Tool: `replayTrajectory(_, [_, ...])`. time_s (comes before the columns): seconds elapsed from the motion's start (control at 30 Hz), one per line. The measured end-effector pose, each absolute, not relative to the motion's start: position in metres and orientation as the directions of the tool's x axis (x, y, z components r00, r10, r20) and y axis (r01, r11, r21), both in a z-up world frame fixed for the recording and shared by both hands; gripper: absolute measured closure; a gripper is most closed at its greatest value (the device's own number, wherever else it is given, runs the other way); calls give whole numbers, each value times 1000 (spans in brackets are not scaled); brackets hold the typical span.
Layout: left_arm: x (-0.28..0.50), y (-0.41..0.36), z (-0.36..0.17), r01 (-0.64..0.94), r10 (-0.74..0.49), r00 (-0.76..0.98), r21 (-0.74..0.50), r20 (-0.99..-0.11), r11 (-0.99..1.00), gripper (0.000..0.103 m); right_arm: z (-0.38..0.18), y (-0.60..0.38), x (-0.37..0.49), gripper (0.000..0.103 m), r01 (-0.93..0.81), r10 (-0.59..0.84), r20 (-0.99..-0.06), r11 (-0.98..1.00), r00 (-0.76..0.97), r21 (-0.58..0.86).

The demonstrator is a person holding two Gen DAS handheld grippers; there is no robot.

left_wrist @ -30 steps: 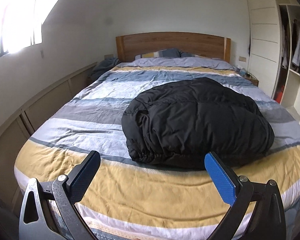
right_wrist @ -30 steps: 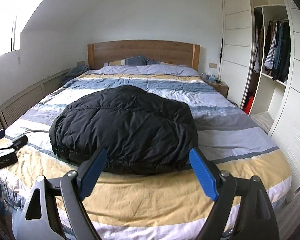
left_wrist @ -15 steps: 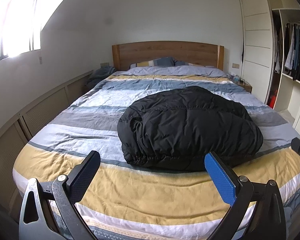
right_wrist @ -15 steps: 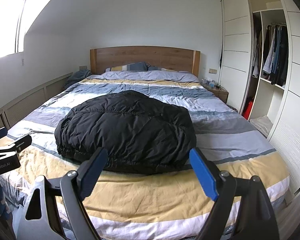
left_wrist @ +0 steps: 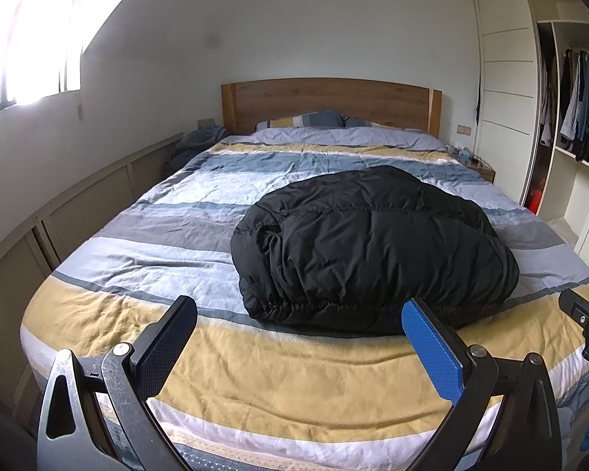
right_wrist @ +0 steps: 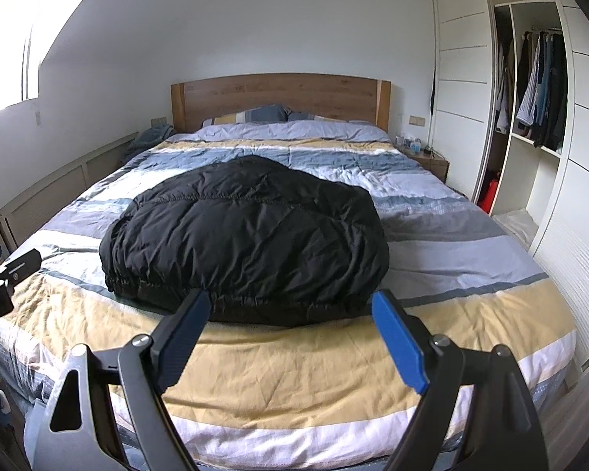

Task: Fold large clothes

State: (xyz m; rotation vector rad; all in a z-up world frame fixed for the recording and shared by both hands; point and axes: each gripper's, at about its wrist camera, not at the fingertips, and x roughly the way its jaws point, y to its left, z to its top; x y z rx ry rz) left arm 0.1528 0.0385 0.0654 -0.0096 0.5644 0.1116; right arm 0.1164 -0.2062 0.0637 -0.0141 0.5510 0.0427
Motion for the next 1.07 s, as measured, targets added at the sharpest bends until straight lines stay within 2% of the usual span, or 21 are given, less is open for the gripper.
replayTrajectory(1.07, [168,42,35,-95,107,808,51,-579,994,1,29,-226,131,18,10,0,-582,1000,813,14])
